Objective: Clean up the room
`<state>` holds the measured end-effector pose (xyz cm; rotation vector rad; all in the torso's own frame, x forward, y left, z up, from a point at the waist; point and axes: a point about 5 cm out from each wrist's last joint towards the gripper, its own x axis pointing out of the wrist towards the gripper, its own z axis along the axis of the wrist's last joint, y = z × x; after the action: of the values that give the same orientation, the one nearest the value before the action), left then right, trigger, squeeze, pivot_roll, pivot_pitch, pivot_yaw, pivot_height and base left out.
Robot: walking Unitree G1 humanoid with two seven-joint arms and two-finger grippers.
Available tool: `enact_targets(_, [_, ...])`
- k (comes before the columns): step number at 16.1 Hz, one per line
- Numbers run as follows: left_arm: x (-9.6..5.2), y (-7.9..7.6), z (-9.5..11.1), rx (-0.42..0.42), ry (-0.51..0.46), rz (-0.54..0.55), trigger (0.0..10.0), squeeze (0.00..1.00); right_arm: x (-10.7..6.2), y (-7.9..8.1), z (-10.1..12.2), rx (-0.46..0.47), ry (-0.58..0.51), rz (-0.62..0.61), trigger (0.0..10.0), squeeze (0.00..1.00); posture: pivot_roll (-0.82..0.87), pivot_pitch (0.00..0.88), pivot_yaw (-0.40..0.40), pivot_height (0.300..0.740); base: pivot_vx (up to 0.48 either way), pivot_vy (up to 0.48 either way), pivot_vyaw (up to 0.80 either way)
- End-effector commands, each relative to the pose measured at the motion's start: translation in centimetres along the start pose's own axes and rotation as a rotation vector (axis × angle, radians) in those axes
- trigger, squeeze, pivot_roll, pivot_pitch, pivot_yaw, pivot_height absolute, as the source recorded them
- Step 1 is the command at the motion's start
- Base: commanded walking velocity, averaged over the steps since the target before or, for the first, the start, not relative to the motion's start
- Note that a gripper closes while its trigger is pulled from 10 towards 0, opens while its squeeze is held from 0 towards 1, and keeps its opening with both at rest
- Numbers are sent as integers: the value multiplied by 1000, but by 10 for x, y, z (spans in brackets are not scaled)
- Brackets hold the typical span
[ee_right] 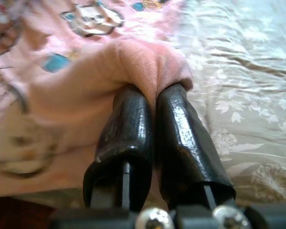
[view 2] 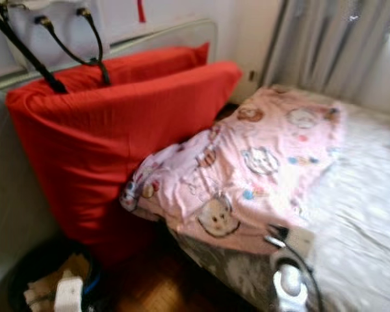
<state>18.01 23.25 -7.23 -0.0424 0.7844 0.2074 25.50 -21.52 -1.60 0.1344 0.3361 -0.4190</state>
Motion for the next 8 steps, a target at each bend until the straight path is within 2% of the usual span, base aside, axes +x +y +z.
enact_targets(1, [-3,-2,-12,6,37,-3,10000,0,4,-1,9,-3,-40,-2,10000,0,60,0,-40,737,0,0,0])
enact_targets(5, [-4,-2,-13,15,41,0,10000,0,1,-2,-1,4,25,3,10000,0,58,0,-41,737,0,0,0])
enact_targets(8, [-4,-2,-13,19,42,-3,10000,0,2,-10,-2,4,45,-42,10000,0,57,0,-41,737,0,0,0])
